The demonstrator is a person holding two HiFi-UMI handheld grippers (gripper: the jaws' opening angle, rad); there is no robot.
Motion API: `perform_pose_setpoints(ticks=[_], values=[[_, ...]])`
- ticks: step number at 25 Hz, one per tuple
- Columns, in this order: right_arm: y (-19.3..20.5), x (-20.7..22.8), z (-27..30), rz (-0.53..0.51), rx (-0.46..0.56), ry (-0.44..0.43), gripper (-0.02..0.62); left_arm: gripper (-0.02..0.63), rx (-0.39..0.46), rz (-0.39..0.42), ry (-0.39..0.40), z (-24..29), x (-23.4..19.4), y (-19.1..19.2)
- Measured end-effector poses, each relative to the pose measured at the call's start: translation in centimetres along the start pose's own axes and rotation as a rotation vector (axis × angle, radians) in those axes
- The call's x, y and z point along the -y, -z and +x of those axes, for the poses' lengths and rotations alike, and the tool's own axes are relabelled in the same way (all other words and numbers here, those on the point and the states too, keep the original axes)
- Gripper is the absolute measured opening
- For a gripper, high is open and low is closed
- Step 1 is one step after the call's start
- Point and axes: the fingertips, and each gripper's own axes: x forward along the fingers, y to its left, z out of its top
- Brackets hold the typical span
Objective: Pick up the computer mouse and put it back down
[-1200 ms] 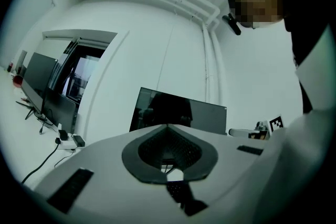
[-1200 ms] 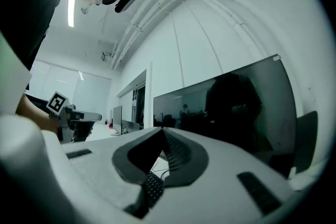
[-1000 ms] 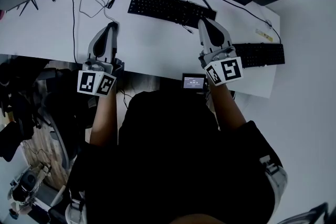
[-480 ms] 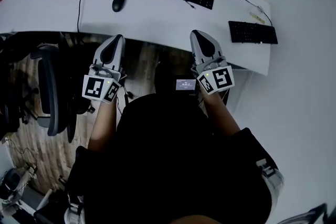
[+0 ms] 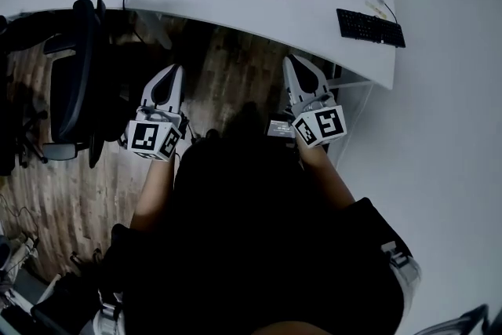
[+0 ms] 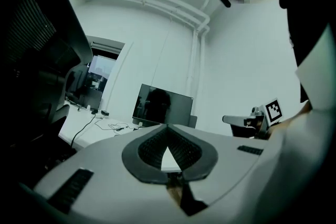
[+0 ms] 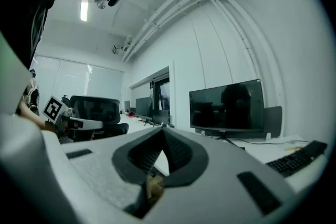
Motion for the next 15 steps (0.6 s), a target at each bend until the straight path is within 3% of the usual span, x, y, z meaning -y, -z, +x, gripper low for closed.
perform_pose_setpoints(ticks=[10, 15], values=[[-0.6, 0.6, -5.5, 0.021, 0.029, -0.066, 0.003, -0.005, -0.028, 0.055, -0.066, -2.6, 6.1, 0.3], [-0.4, 4.4, -10.6, 0.01, 0.029, -0.043, 0.003, -0.005, -0.04, 0.041, -0.05, -1.9, 10.6, 1.2]])
